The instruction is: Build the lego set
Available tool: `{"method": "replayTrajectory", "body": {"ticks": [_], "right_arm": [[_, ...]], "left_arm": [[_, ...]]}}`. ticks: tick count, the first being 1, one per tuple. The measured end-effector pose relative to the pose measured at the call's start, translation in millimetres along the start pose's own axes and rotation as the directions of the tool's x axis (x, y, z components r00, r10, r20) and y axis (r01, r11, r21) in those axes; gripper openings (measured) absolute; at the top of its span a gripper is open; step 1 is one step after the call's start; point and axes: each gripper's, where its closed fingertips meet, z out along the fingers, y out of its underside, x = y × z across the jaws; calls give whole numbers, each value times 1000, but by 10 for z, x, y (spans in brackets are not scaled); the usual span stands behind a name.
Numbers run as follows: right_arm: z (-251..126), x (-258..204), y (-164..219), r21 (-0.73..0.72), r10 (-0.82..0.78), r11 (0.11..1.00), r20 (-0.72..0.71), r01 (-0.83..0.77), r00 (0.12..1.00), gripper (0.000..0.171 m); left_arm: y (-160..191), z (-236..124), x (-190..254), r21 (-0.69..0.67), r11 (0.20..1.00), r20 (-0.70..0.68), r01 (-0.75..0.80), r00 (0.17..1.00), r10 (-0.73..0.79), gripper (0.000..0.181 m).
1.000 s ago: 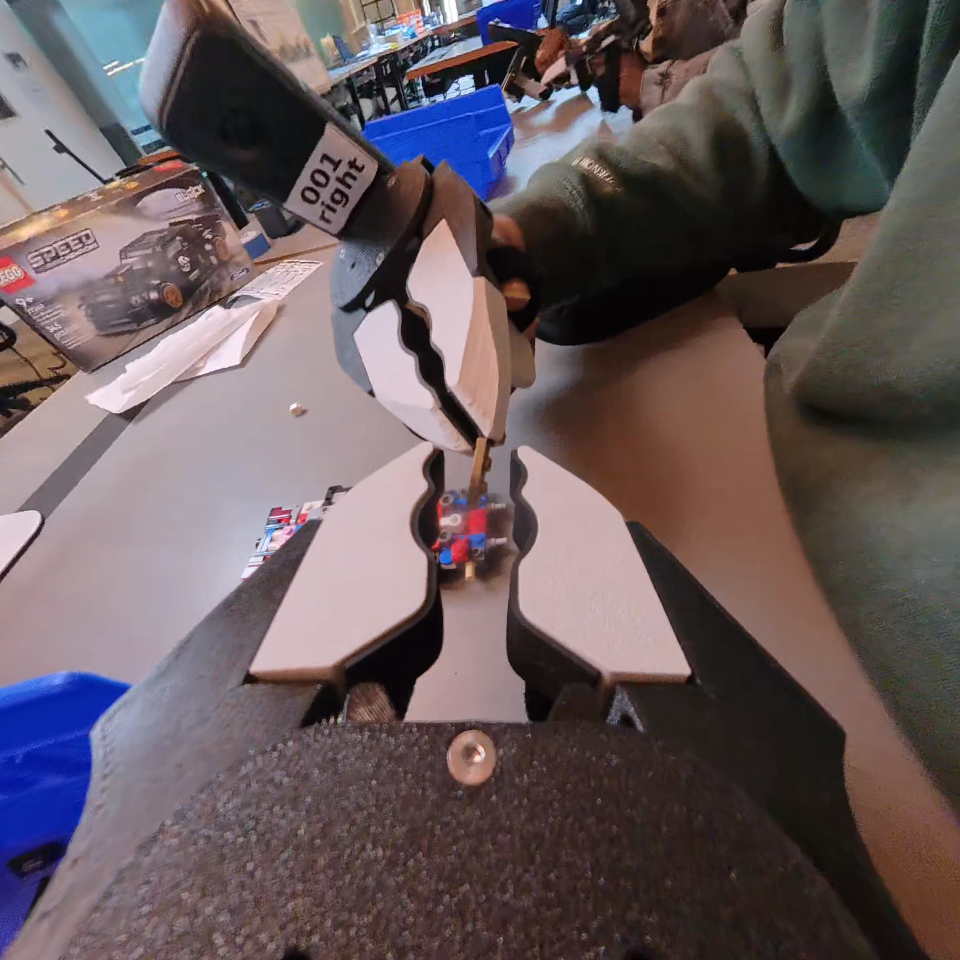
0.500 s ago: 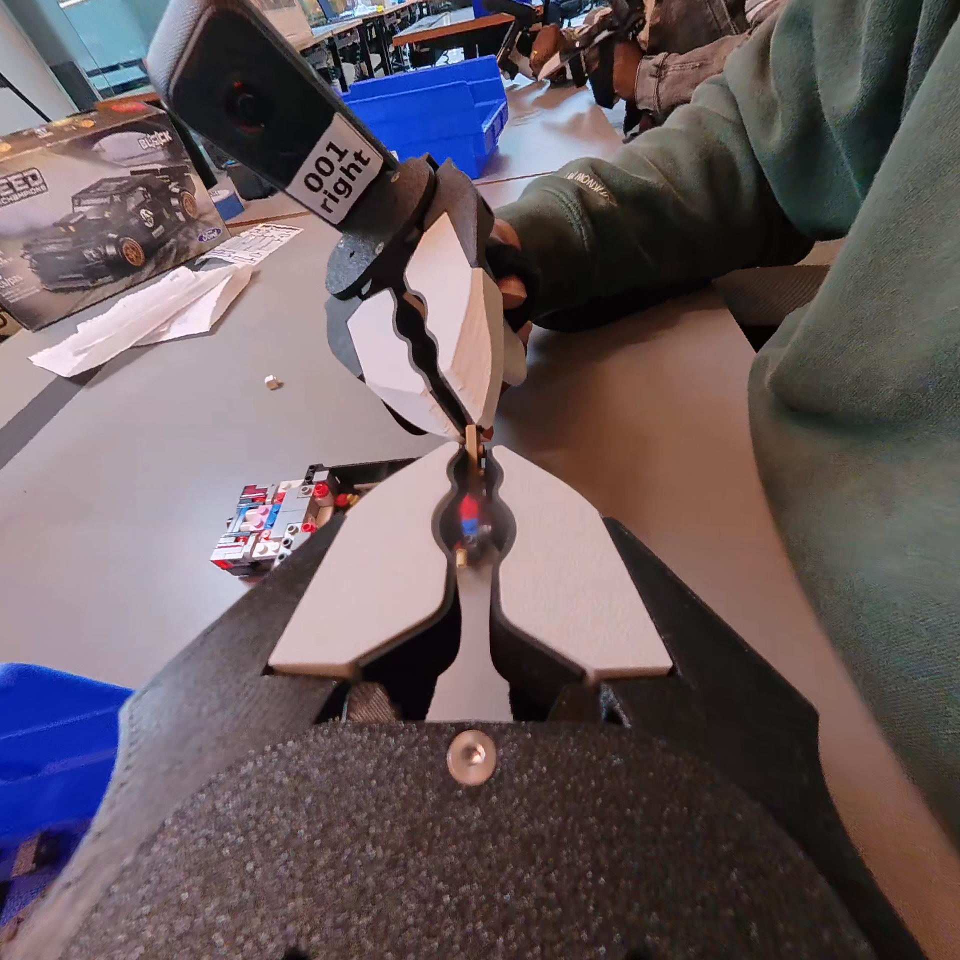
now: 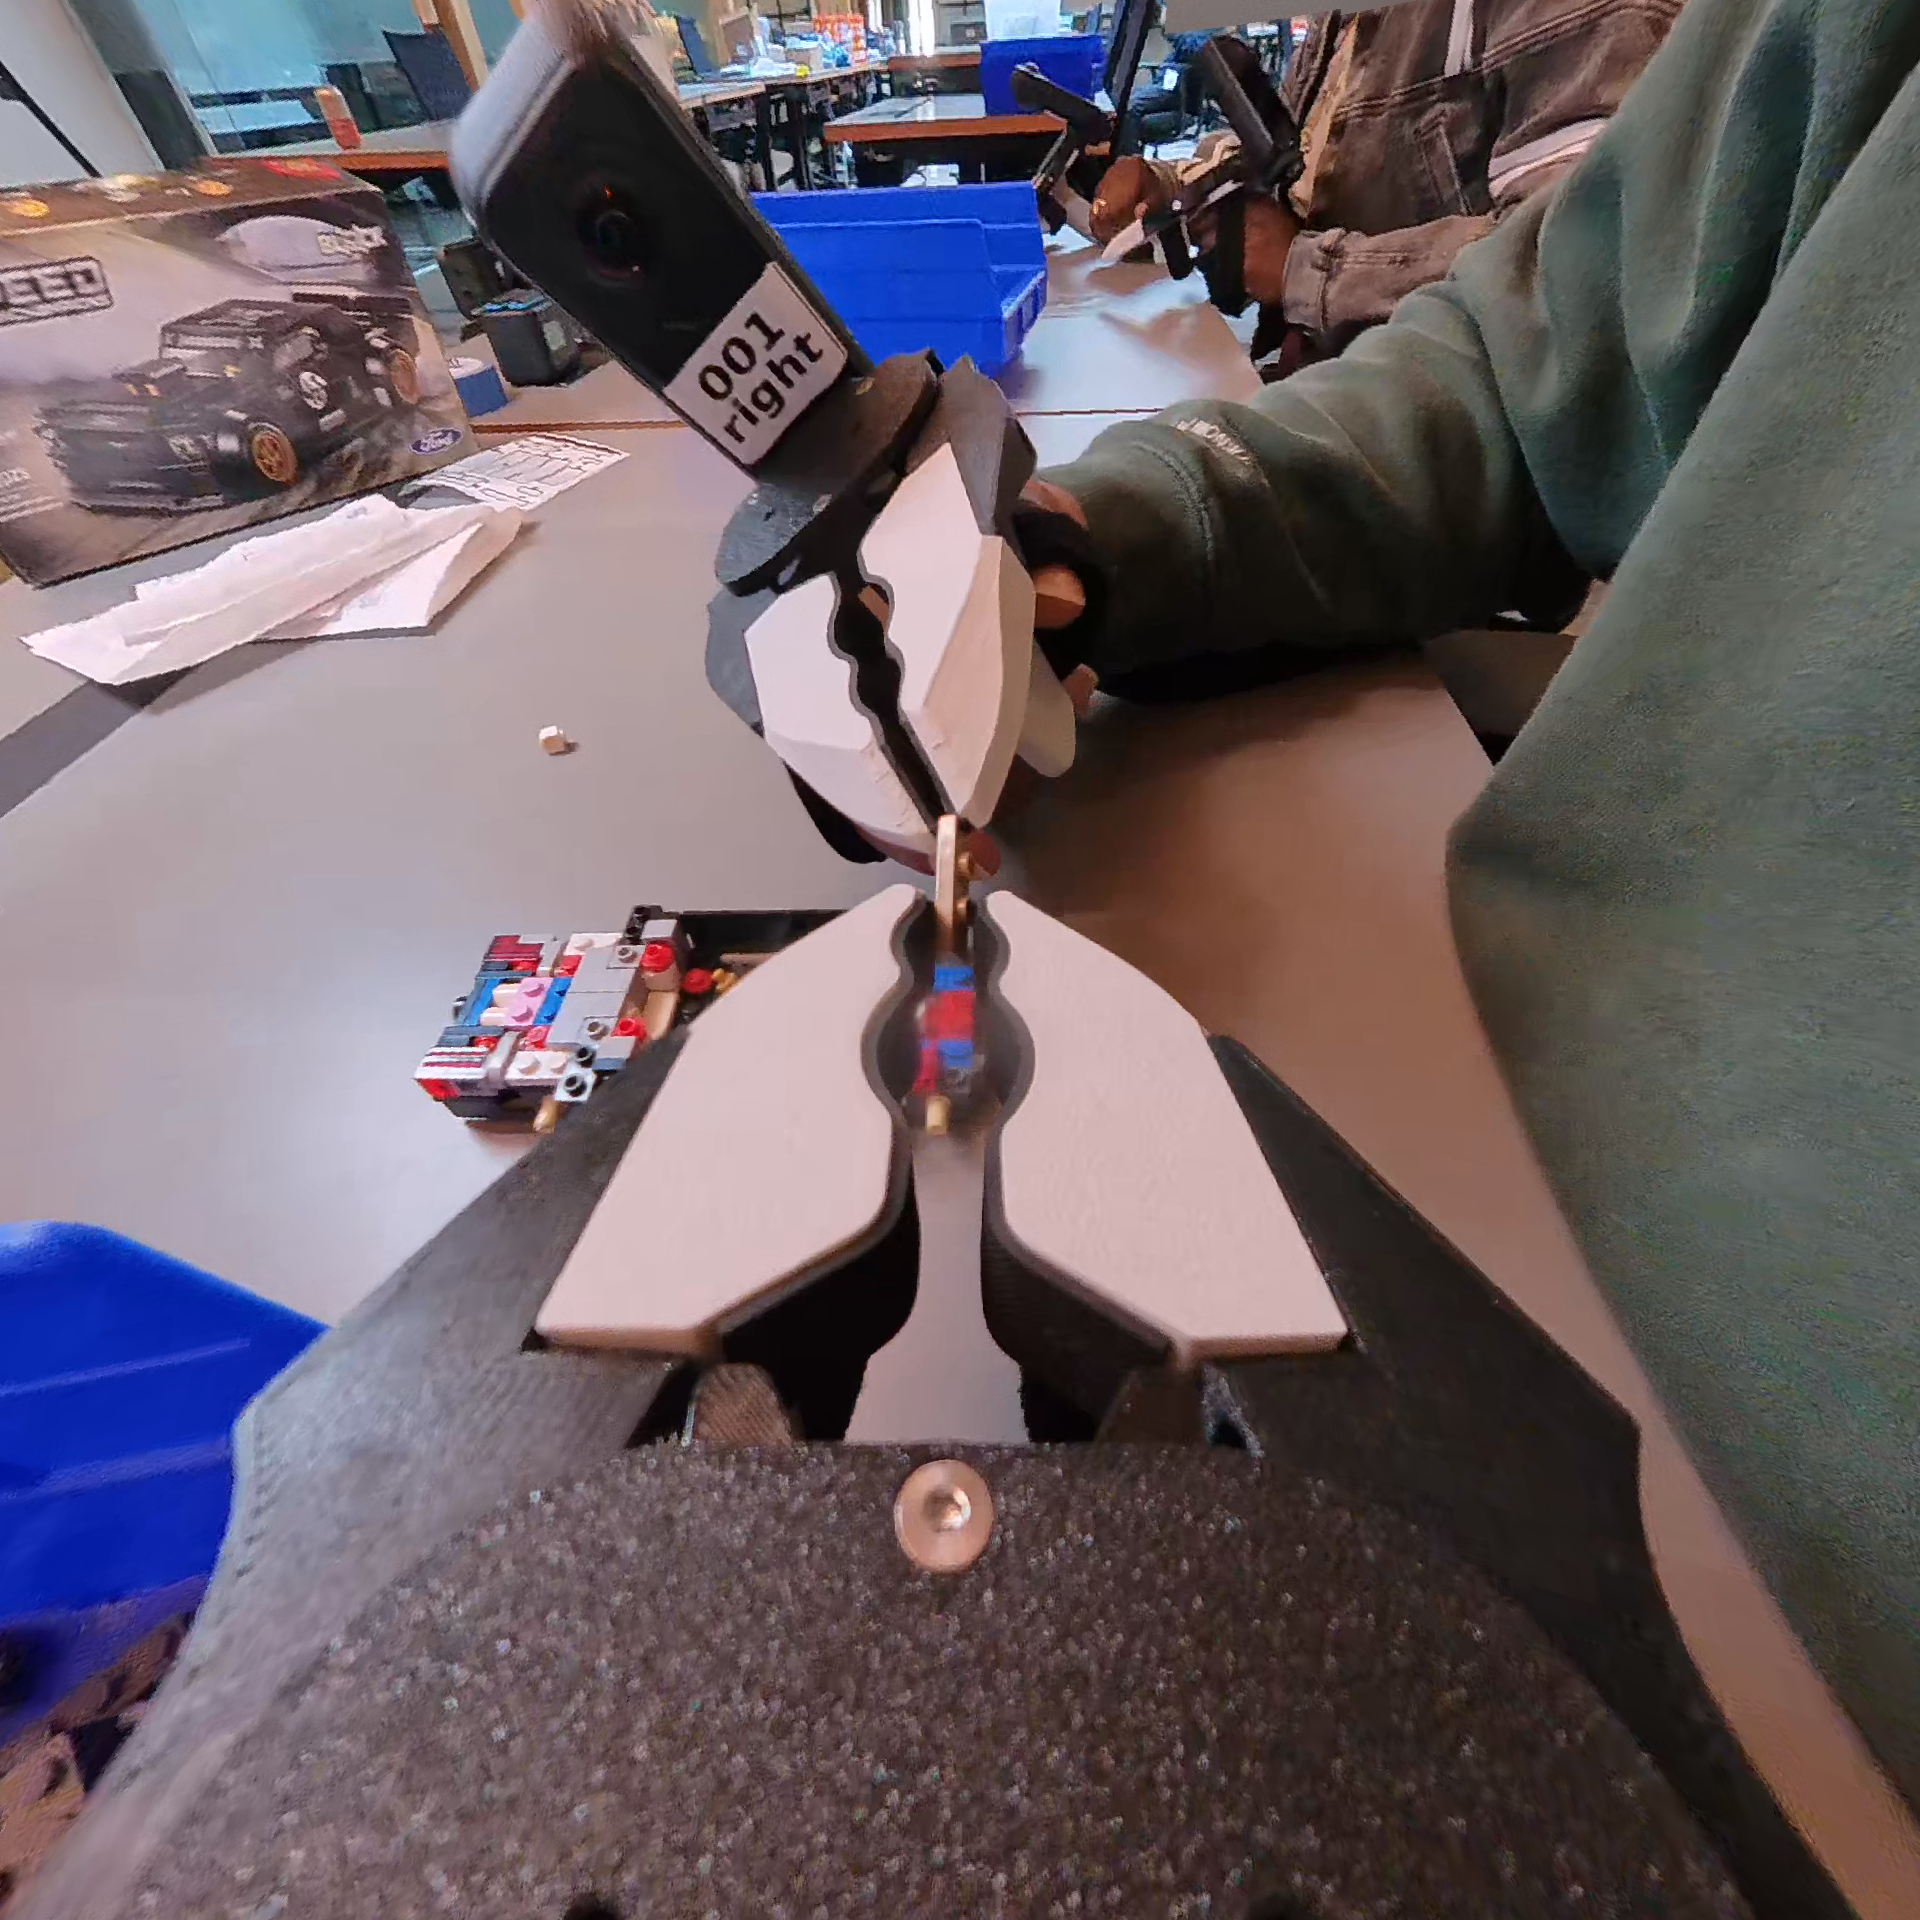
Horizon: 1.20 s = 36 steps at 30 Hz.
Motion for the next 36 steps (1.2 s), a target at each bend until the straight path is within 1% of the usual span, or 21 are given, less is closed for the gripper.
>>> {"method": "replayTrajectory", "body": {"ticks": [4,9,14,18,23,28,32,34,36], "right_arm": [[-25,16,-135,94,85,992,31,-87,996,2],[-58,-10,-277,201,218,950,125,-240,968,2],[-41,36,-306,233,299,914,167,-332,940,2],[-41,52,-308,241,324,901,176,-360,929,2],[-49,96,-303,249,337,896,154,-367,929,2],[-42,127,-291,249,316,909,105,-333,943,3],[-54,148,-290,245,247,938,27,-246,969,3],[-80,149,-292,217,132,969,-61,-116,989,10],[-90,125,-259,132,-54,988,-171,78,984,18]], "left_arm": [[-55,-57,-95,18,999,79,-50,996,48,8],[-146,-121,-216,48,992,186,-113,977,102,17],[-239,-183,-244,35,970,277,-239,935,220,14],[-183,-166,-247,-11,962,285,-274,921,266,8],[-188,-174,-259,-9,970,277,-242,932,235,8],[-198,-193,-255,9,985,243,-173,956,166,7],[-210,-217,-262,33,992,217,-125,969,115,7],[-212,-222,-257,52,996,183,-69,981,59,7],[-148,-192,-218,31,999,125,-9,992,5,7]]}}
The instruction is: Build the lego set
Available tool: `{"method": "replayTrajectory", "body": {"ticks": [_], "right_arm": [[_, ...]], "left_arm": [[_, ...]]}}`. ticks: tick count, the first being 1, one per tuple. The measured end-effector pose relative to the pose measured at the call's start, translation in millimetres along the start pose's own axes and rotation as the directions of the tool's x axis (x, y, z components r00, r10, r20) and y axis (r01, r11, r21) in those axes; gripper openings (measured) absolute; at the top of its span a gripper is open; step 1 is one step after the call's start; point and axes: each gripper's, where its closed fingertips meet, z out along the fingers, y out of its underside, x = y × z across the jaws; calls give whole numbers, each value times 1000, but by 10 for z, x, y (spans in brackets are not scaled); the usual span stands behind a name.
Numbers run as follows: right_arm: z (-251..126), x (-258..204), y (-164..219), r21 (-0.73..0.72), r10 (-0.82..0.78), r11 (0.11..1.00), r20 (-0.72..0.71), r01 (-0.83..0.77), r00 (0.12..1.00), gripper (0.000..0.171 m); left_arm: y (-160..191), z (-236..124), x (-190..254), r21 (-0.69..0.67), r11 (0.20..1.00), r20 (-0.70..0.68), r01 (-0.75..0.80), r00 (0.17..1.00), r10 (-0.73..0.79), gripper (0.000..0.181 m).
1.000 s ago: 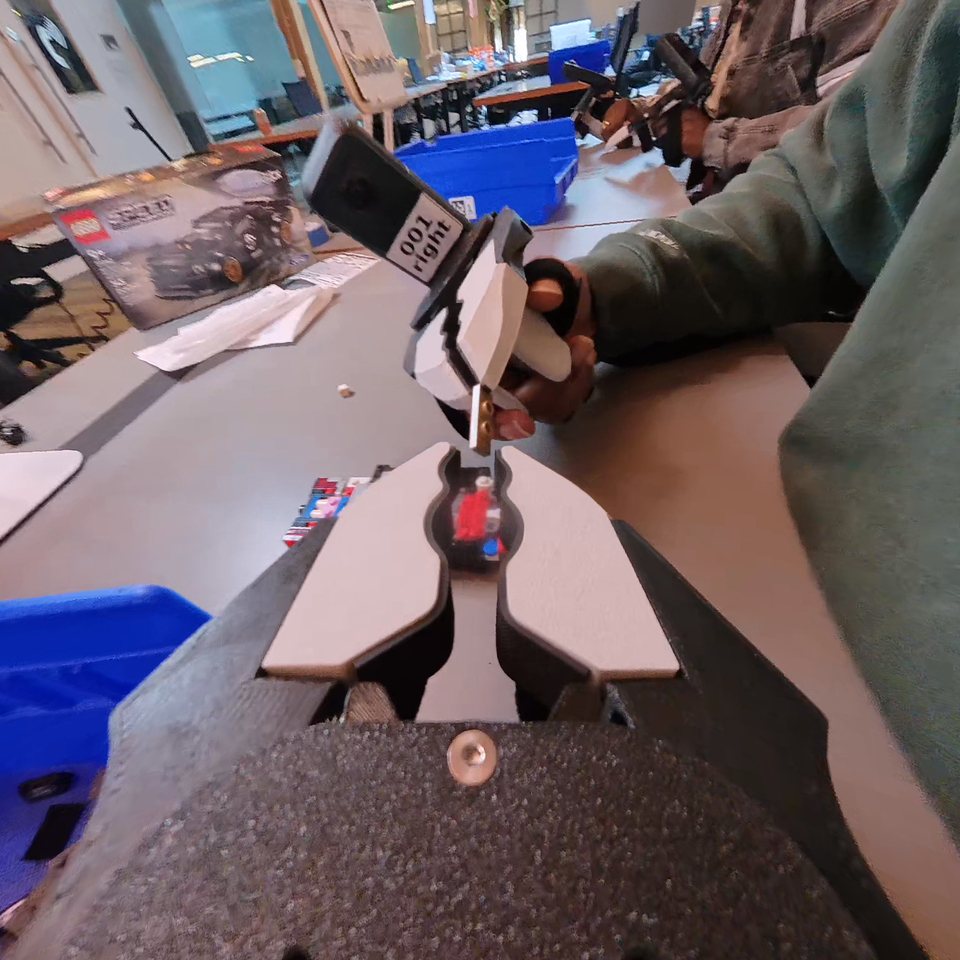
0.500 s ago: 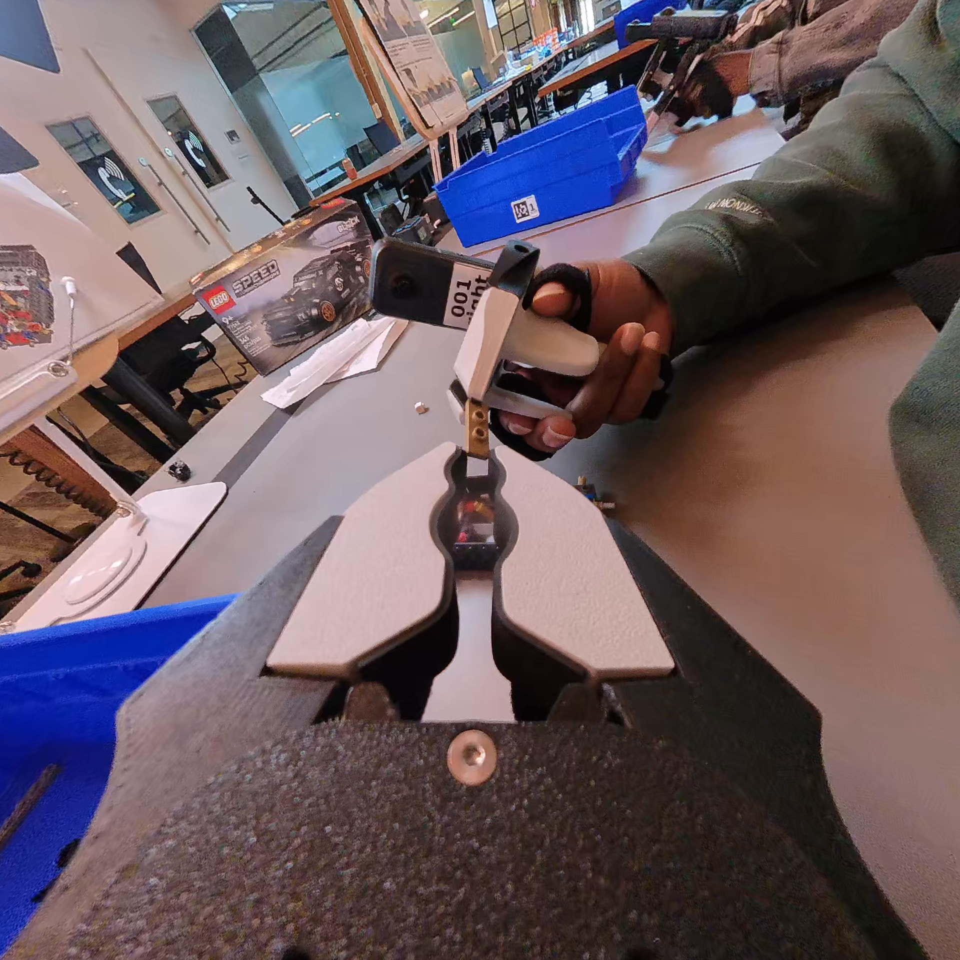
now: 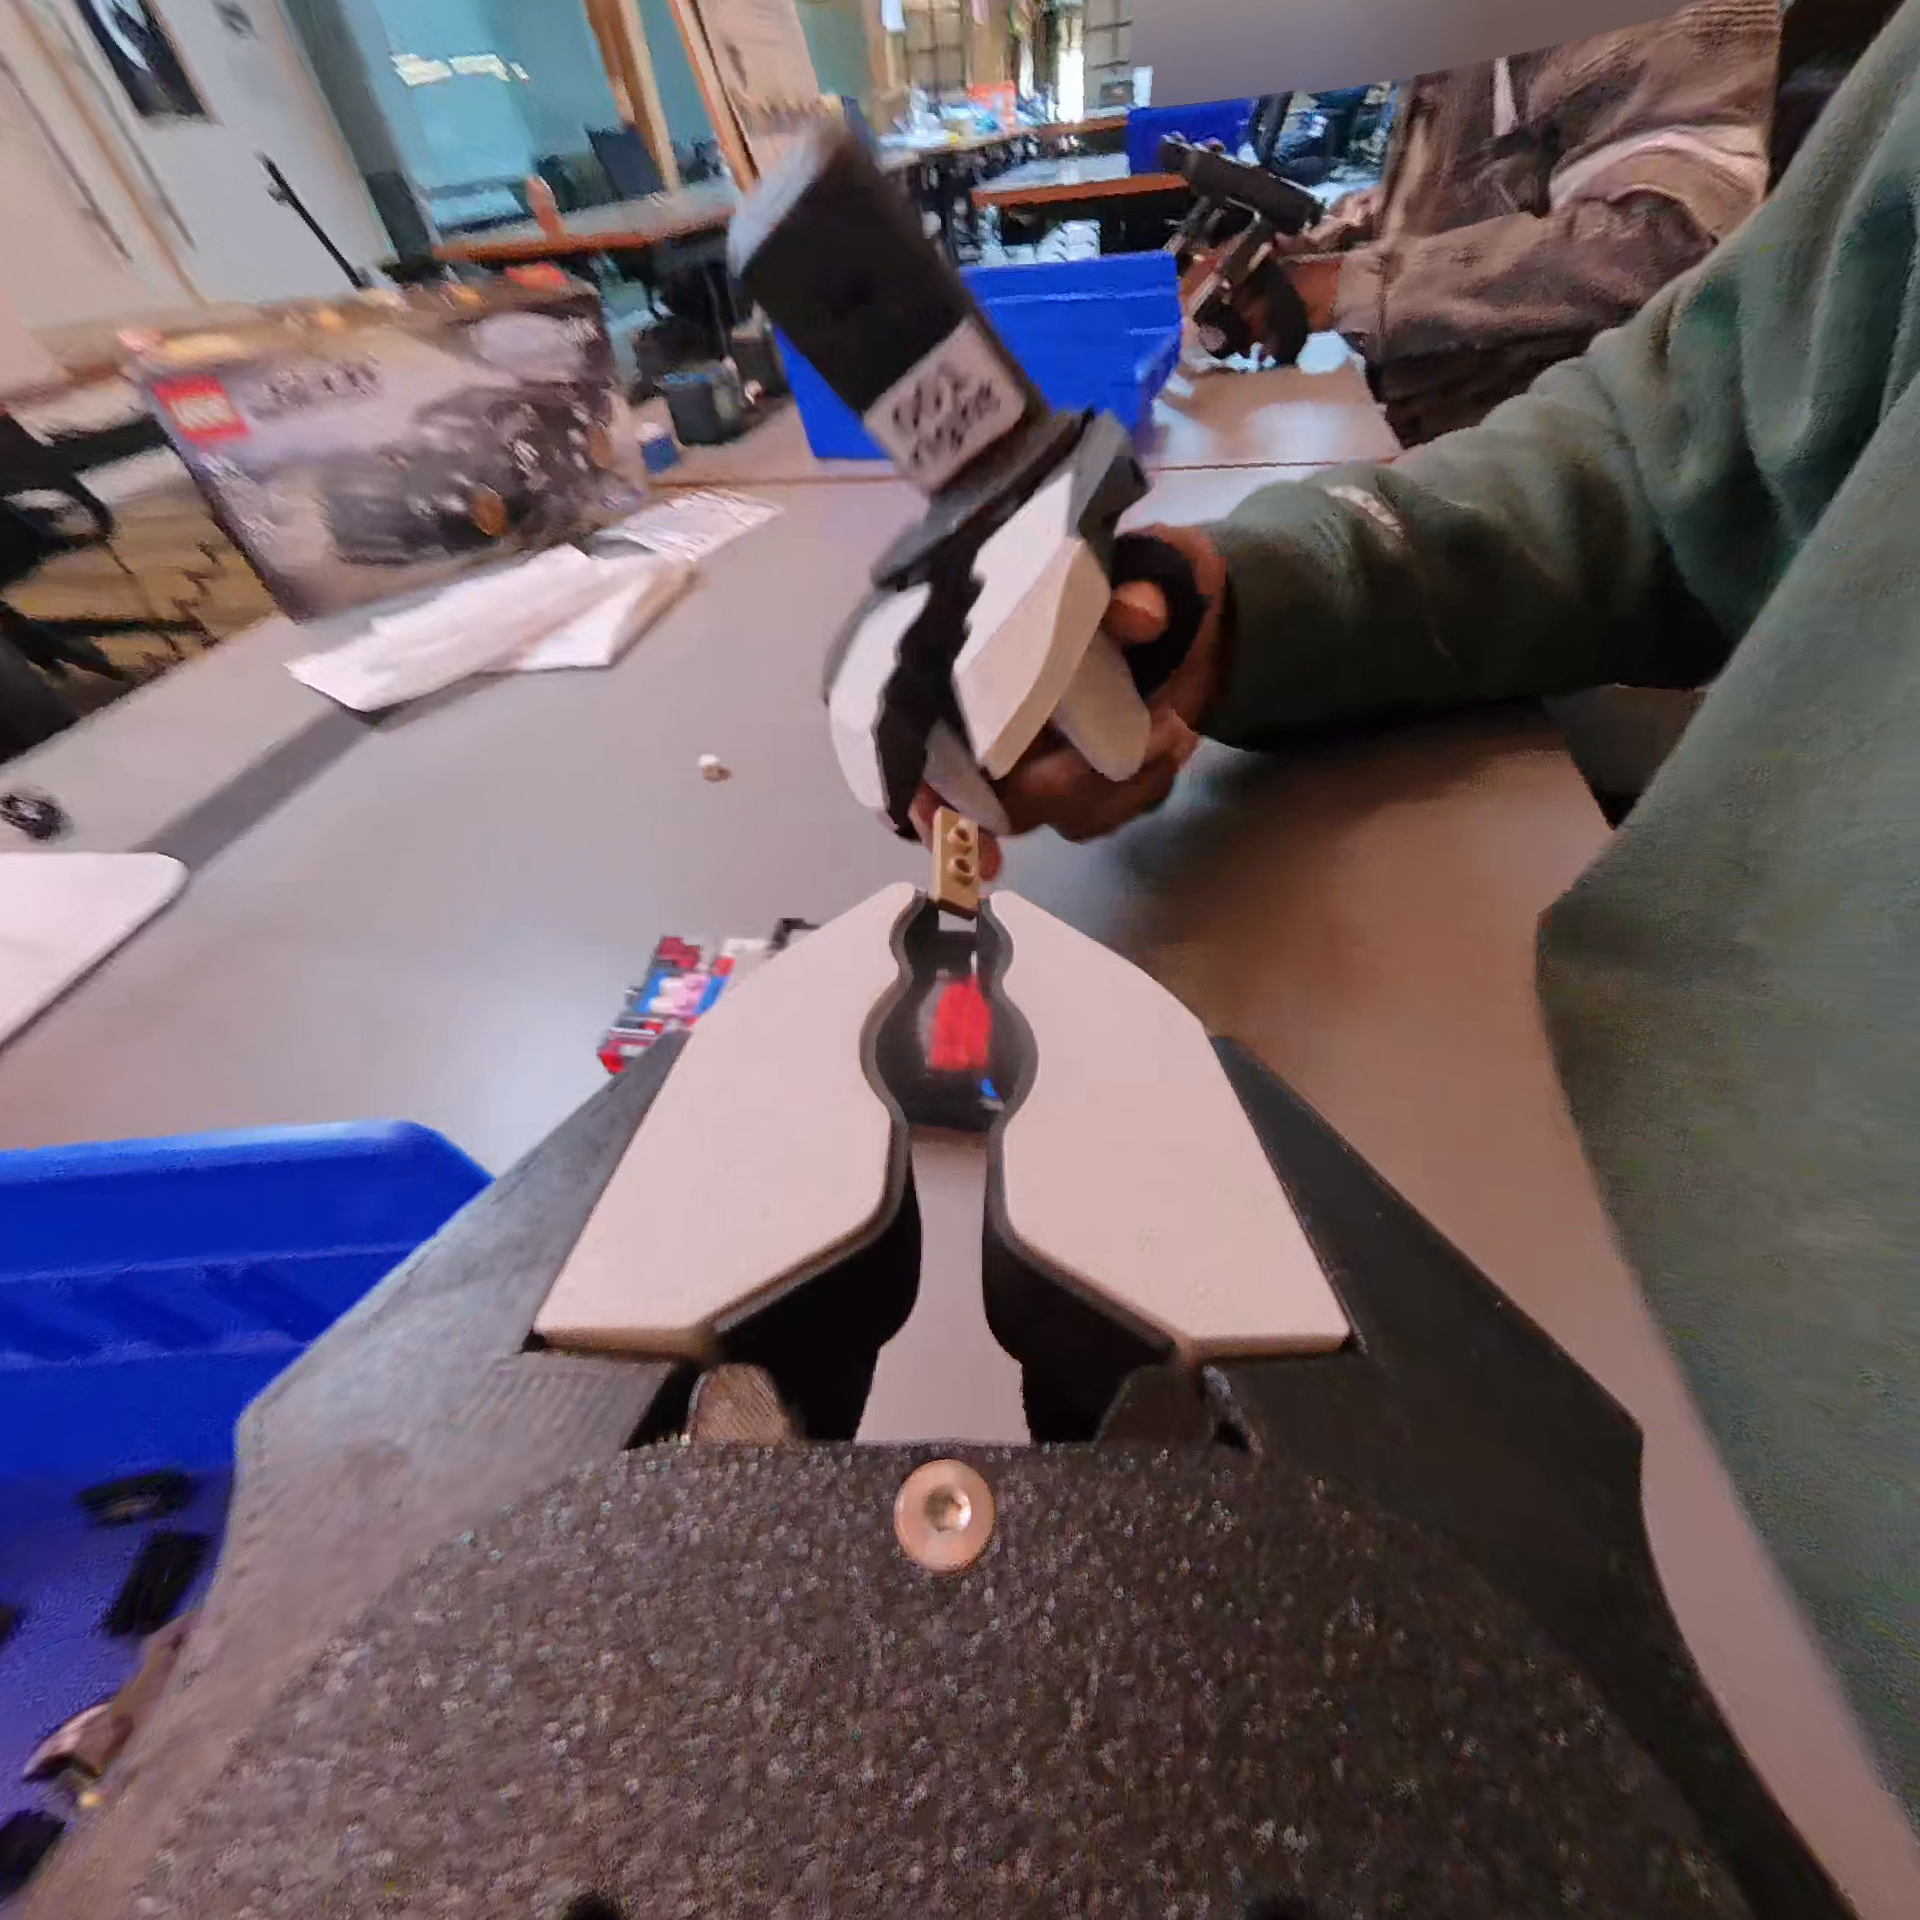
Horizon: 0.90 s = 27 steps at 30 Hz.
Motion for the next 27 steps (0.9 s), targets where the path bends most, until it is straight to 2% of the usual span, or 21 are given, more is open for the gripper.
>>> {"method": "replayTrajectory", "body": {"ticks": [2,5,9,16,27], "right_arm": [[10,-9,89,-95,-199,977,-69,192,978,25],[72,-17,296,-247,-438,880,-94,405,894,26],[106,29,403,-337,-559,800,-116,497,821,10],[99,36,457,-389,-608,753,-102,531,787,8],[114,50,449,-346,-439,859,-117,377,891,8]], "left_arm": [[46,27,38,-16,1000,-30,20,999,-21,7],[113,74,105,-48,999,-63,21,998,-24,7],[186,113,182,-86,996,-94,0,996,-8,7],[237,122,209,-108,994,-121,13,992,-26,7],[225,120,153,-89,993,-61,-77,996,71,8]]}}
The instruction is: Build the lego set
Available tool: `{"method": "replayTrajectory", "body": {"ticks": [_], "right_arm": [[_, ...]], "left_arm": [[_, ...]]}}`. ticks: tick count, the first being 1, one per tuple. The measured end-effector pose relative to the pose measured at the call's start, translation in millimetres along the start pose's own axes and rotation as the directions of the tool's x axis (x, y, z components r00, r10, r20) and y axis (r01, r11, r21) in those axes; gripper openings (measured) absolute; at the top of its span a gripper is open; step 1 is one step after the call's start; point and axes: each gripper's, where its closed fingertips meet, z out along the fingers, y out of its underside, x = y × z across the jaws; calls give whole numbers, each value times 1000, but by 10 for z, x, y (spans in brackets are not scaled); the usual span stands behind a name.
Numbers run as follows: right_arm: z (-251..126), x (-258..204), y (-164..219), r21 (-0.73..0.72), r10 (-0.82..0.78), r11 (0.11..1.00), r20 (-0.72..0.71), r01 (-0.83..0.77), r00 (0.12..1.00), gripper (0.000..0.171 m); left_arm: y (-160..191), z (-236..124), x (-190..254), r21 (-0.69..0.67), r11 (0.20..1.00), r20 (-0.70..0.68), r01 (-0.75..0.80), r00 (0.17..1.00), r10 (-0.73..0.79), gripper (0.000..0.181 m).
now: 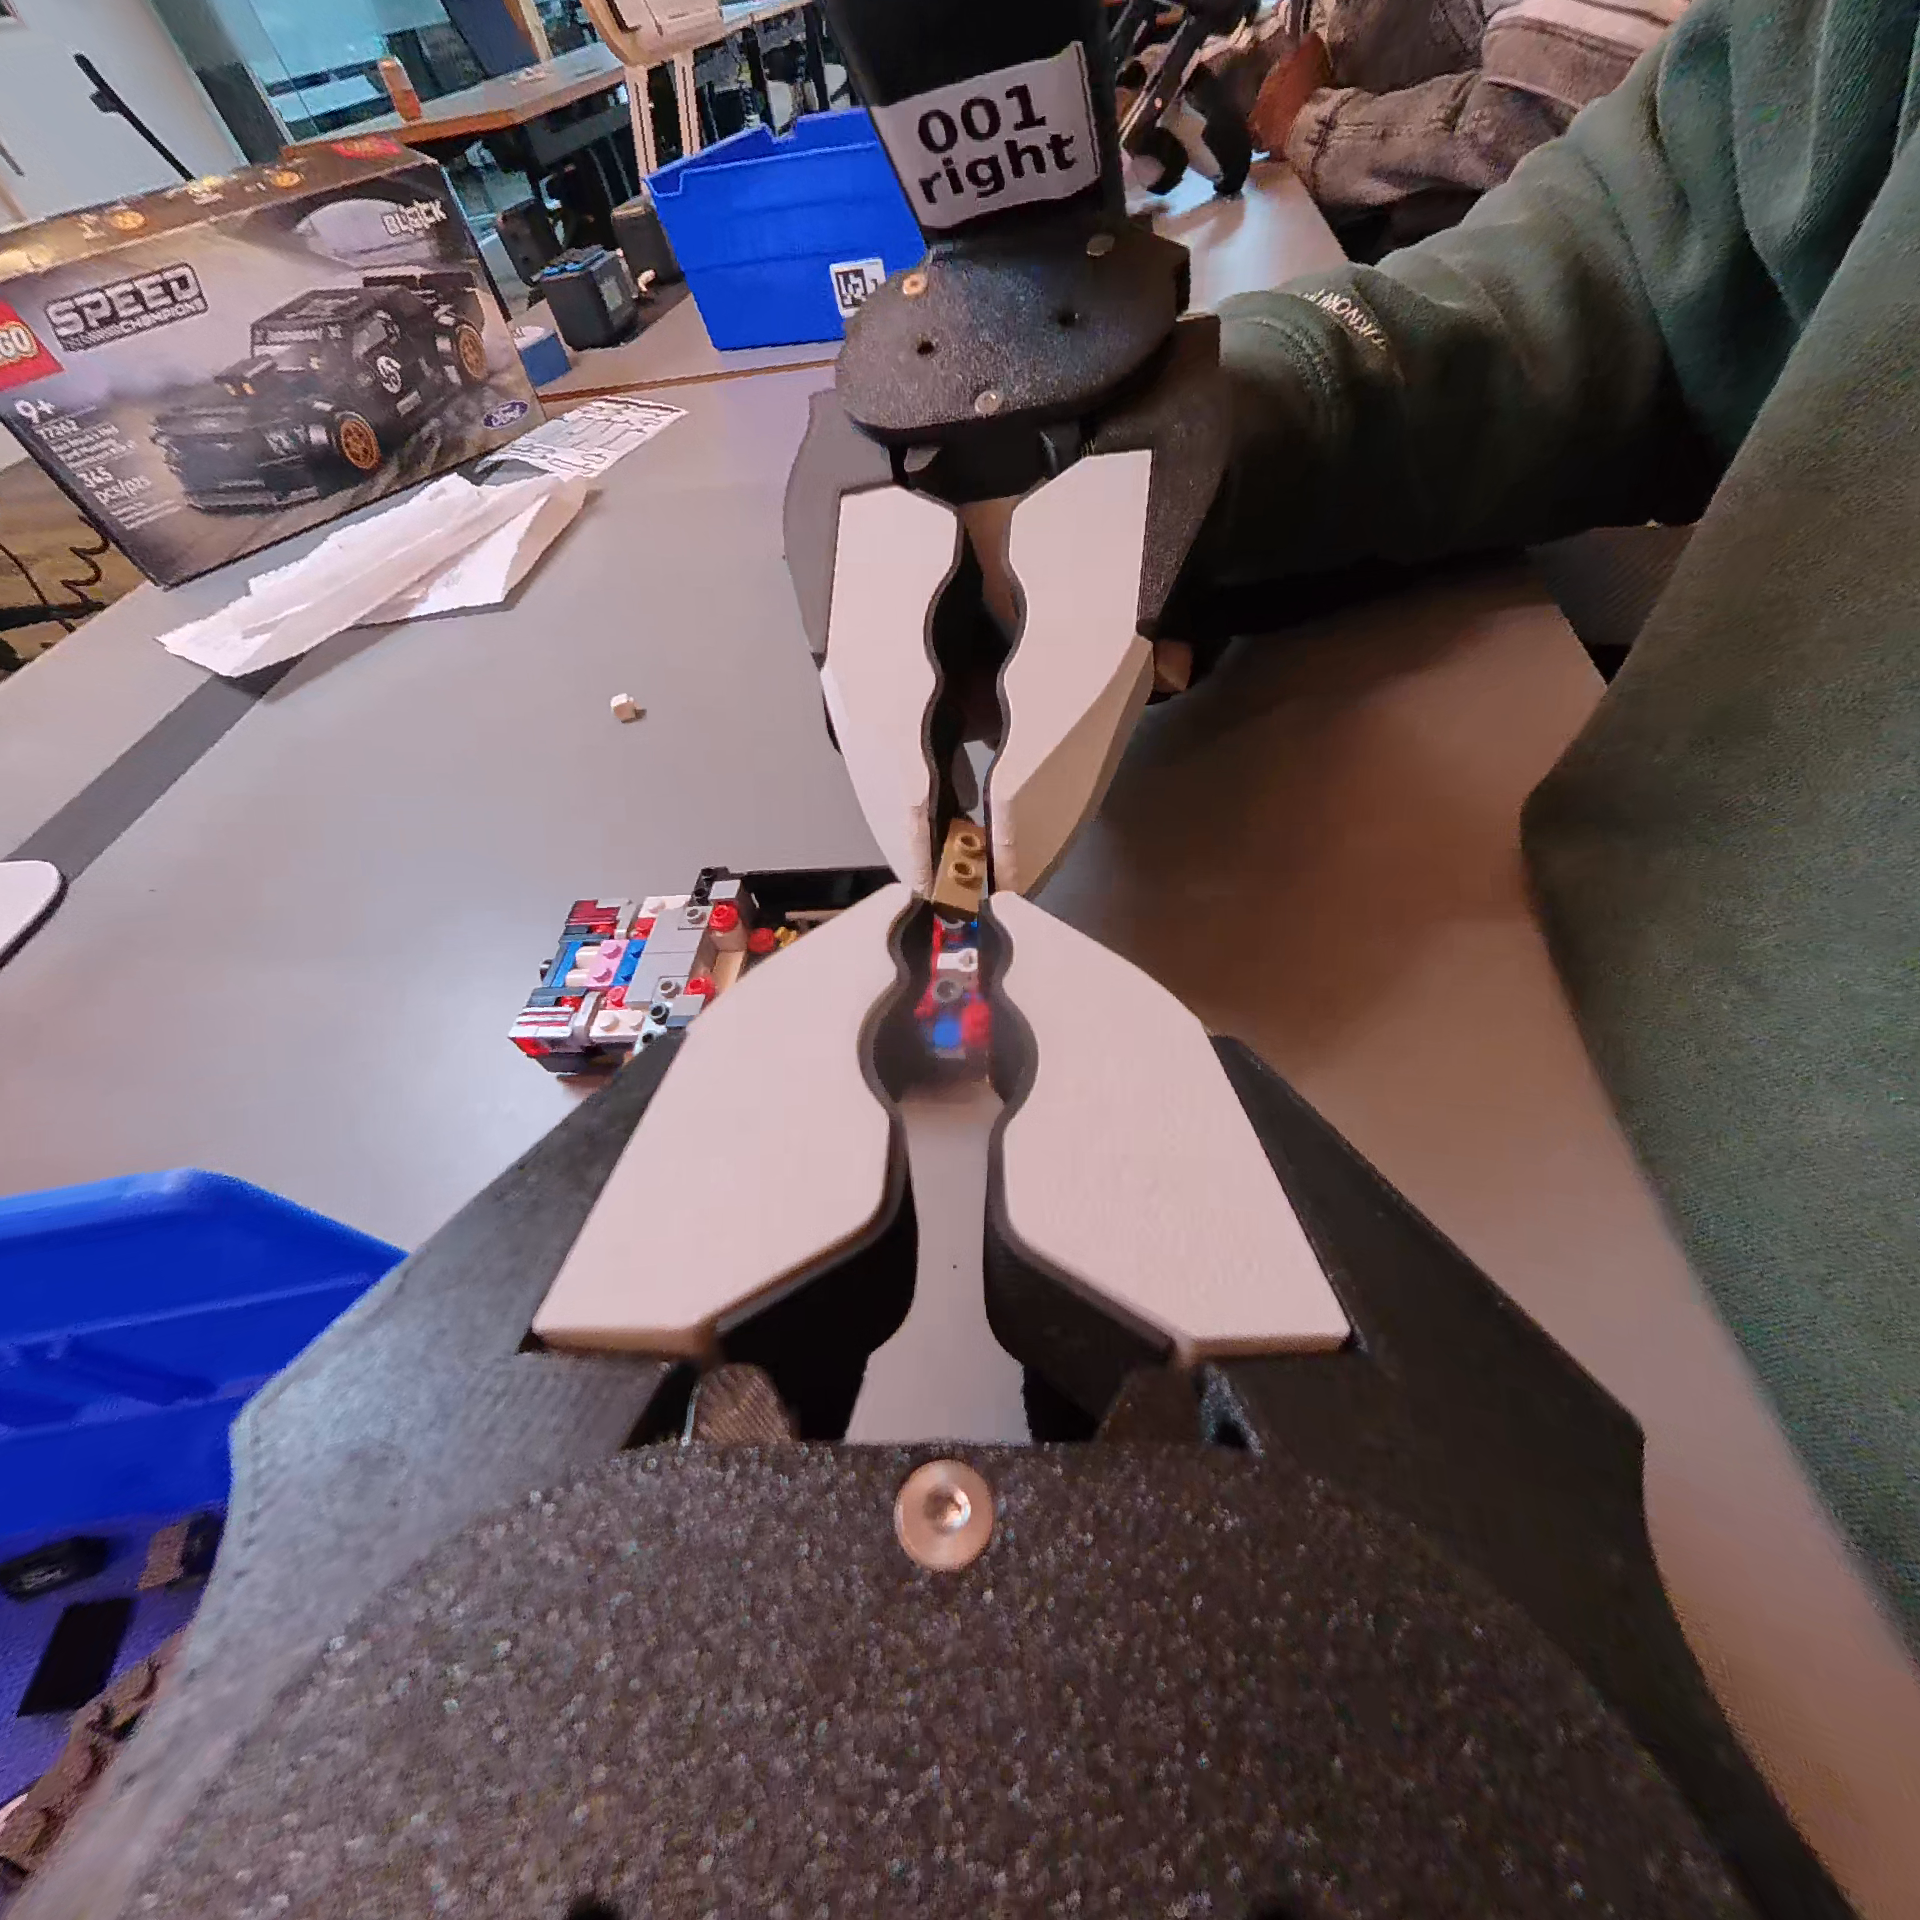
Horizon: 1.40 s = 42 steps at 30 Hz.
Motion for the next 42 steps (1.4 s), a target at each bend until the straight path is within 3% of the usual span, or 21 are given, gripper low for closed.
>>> {"method": "replayTrajectory", "body": {"ticks": [8,16,23,42], "right_arm": [[-16,15,108,-69,-97,993,-15,96,995,20],[-13,-53,182,-128,-215,969,-4,213,977,8],[-123,-93,245,-164,-161,972,57,168,985,8],[-35,-116,248,-142,-133,980,56,140,989,11]], "left_arm": [[62,15,21,-46,996,-40,78,996,-80,8],[115,59,116,-79,993,-89,90,991,-97,8],[180,116,211,-104,995,-102,-4,995,-7,11],[152,93,208,-108,993,-116,42,992,-55,8]]}}
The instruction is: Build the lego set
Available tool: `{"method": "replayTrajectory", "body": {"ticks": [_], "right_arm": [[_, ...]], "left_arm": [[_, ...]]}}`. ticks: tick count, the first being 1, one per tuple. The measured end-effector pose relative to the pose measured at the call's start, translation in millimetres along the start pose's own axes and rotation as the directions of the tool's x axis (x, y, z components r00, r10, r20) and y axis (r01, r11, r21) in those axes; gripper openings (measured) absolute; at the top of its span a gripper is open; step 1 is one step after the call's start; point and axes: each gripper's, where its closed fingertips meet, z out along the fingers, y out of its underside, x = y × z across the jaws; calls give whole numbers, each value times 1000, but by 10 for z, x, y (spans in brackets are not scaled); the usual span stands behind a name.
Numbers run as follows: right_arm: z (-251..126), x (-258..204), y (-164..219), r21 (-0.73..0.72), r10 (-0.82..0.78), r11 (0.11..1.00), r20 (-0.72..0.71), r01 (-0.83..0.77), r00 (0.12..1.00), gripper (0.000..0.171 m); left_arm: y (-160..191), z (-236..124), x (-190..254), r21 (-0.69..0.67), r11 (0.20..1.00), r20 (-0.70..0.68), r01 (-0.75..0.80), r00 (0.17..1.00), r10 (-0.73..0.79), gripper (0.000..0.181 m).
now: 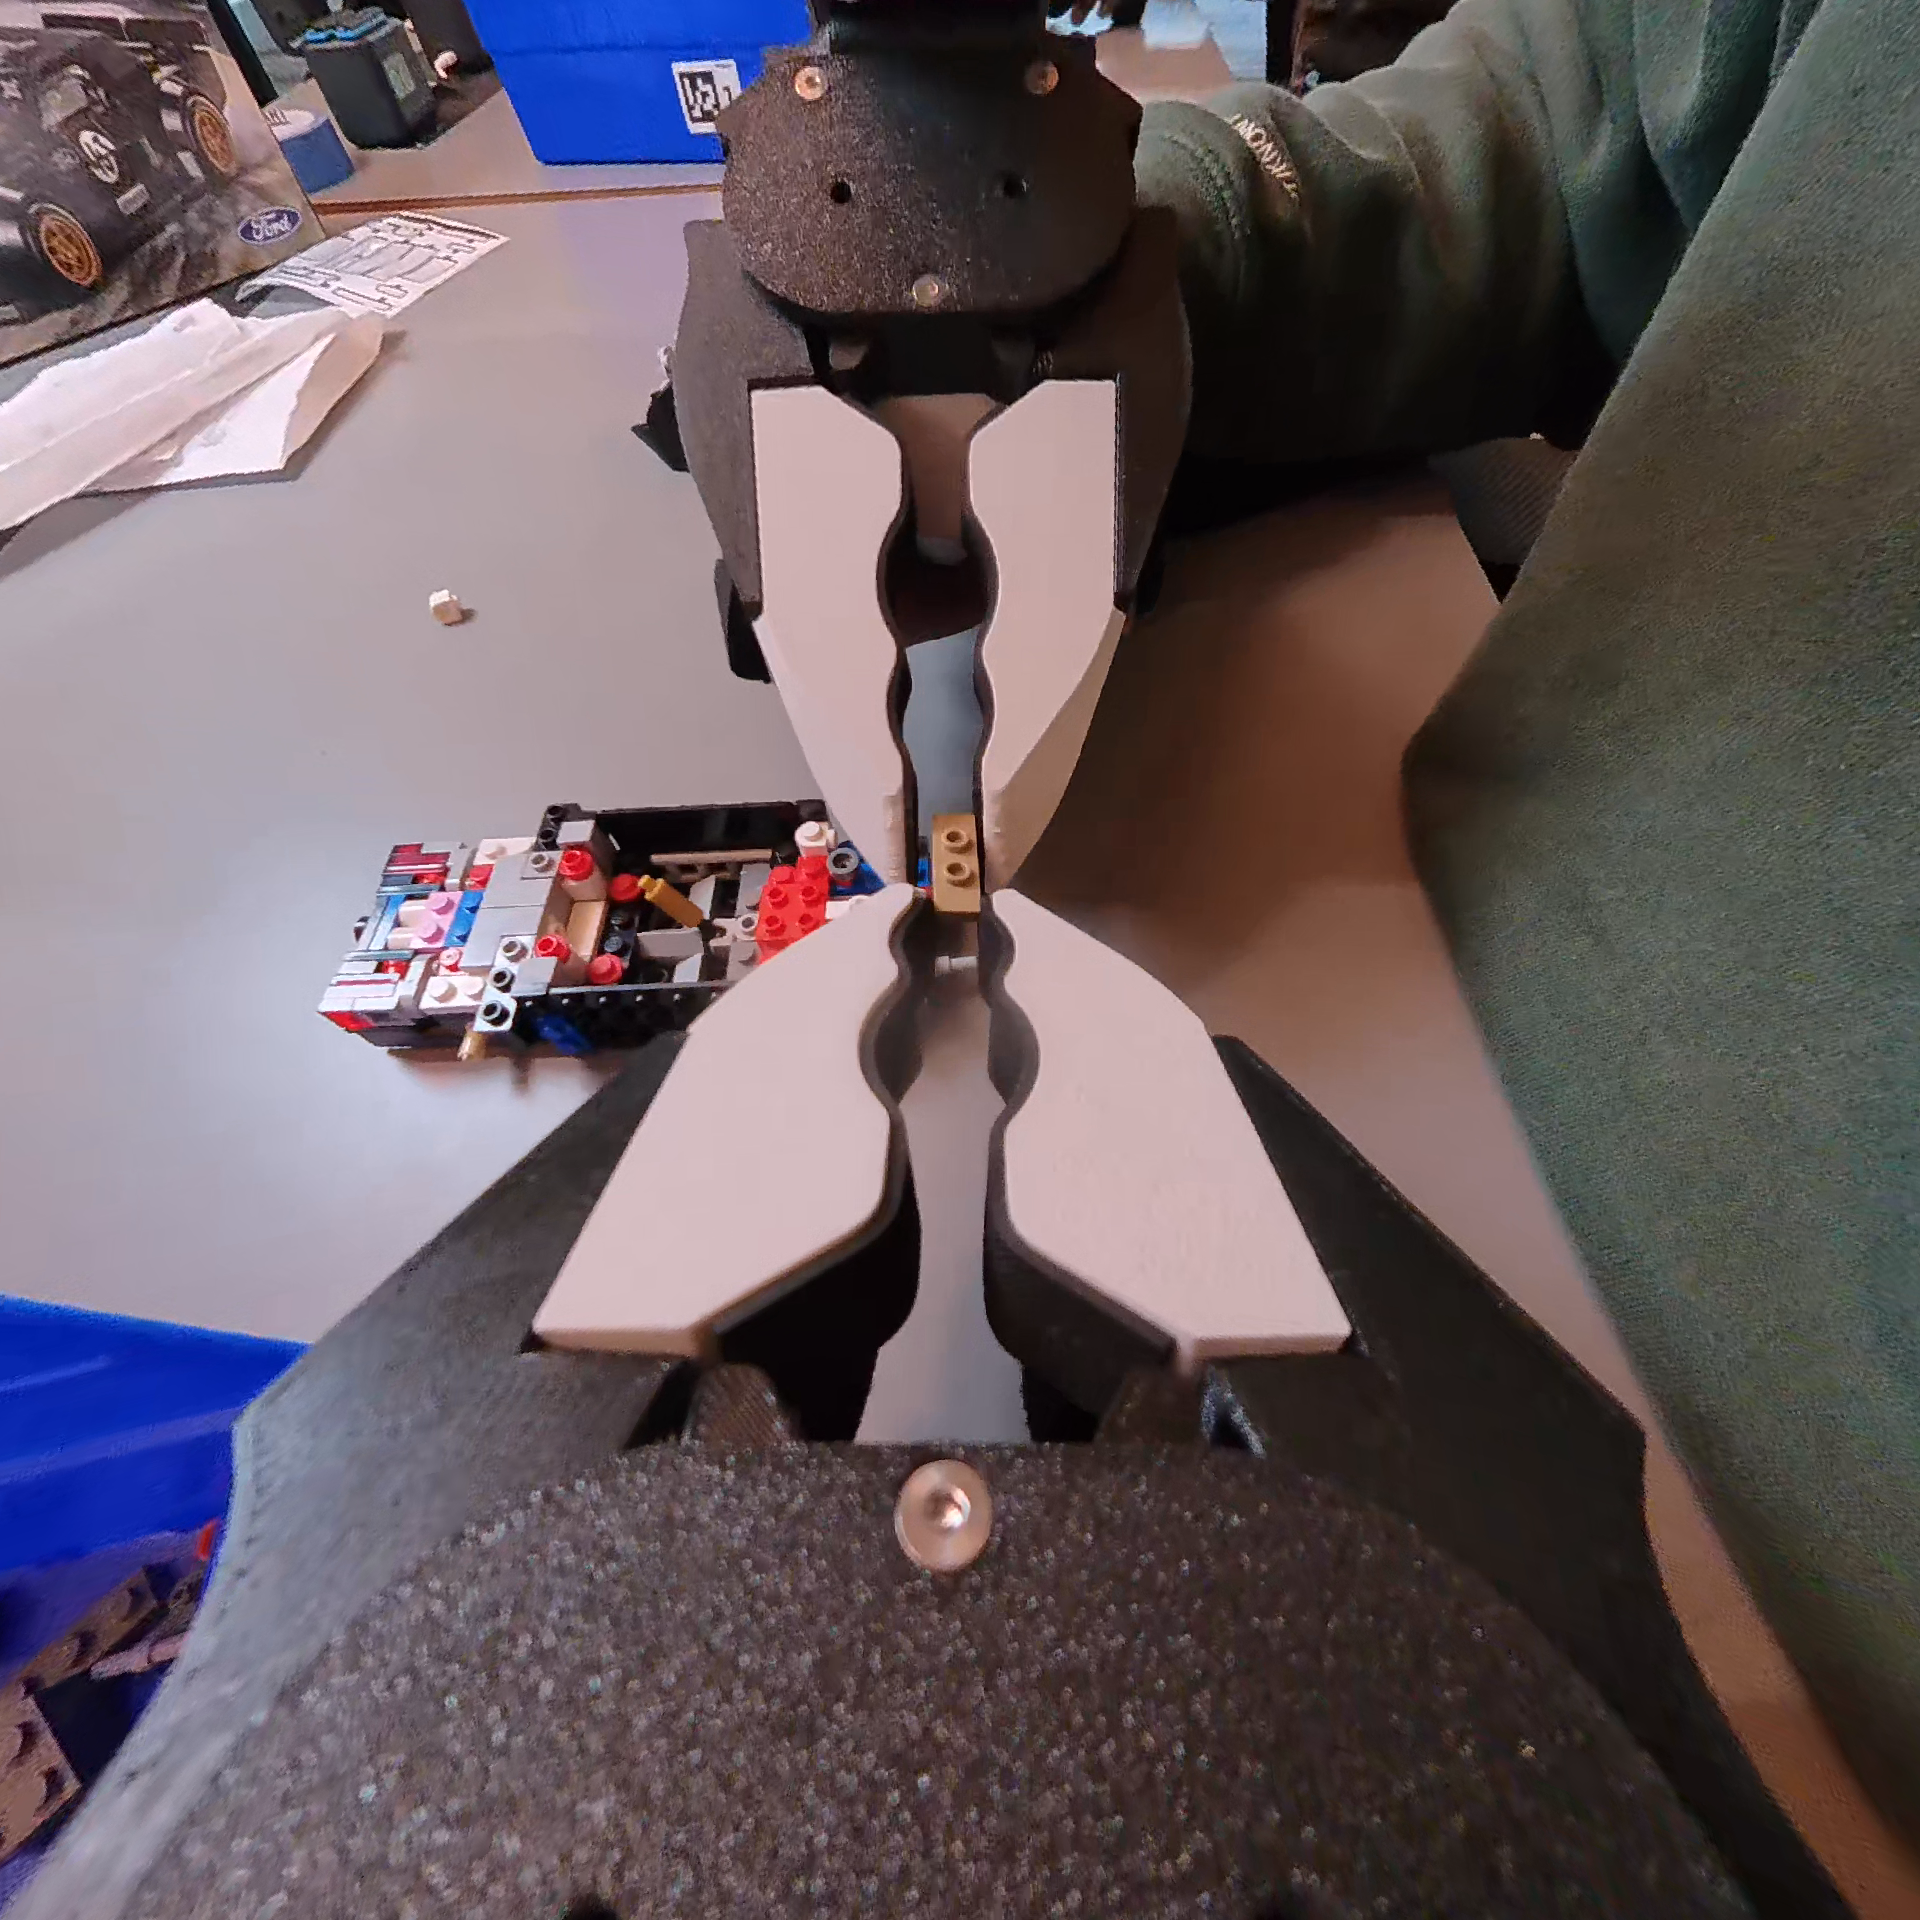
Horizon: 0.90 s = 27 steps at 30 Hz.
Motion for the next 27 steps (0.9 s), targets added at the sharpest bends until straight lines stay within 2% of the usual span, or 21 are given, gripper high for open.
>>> {"method": "replayTrajectory", "body": {"ticks": [27], "right_arm": [[13,47,7,6,5,1000,-28,-5,1000,8]], "left_arm": [[23,-10,-54,-4,1000,29,-11,1000,11,8]]}}
